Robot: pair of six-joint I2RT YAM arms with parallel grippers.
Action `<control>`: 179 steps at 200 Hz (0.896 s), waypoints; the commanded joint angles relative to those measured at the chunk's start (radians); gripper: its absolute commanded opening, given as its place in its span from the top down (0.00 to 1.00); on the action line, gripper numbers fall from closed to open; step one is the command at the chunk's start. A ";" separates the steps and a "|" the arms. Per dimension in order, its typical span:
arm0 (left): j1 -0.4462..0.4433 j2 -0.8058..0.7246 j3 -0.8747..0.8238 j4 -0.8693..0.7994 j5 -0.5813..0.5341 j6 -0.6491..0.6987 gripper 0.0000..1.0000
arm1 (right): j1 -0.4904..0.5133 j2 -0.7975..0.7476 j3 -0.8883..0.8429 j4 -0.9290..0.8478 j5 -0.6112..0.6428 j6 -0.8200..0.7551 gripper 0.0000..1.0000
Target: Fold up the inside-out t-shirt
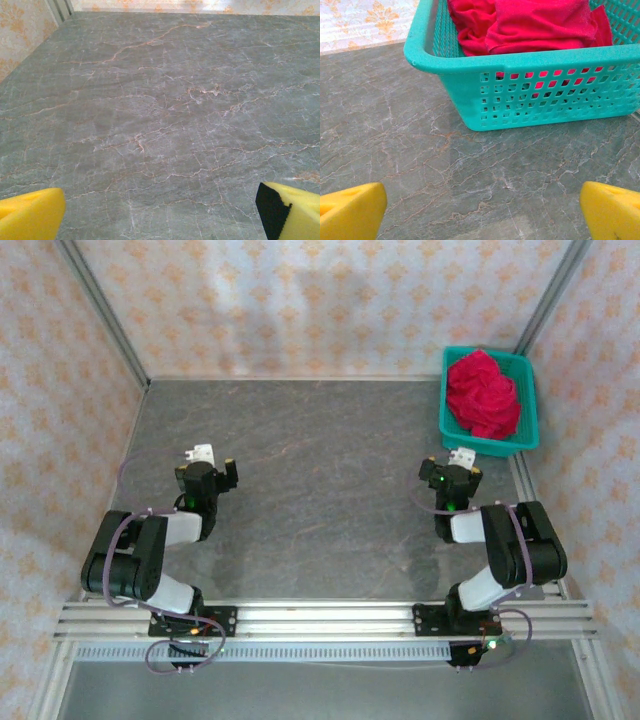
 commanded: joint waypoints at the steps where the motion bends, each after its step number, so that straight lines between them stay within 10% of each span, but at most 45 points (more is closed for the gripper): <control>1: -0.006 0.015 0.024 0.027 -0.022 0.018 0.00 | -0.006 0.010 0.015 0.019 -0.002 -0.010 0.01; 98: -0.007 0.005 0.028 0.025 -0.021 0.023 0.00 | -0.005 0.009 0.016 0.019 -0.002 -0.009 0.01; 139: -0.037 -0.228 0.383 -0.803 0.083 -0.153 0.00 | 0.008 -0.122 -0.053 0.046 0.057 -0.010 0.01; 179: -0.163 -0.429 0.352 -0.940 0.236 -0.216 0.00 | 0.022 -0.416 0.133 -0.530 0.129 0.135 0.01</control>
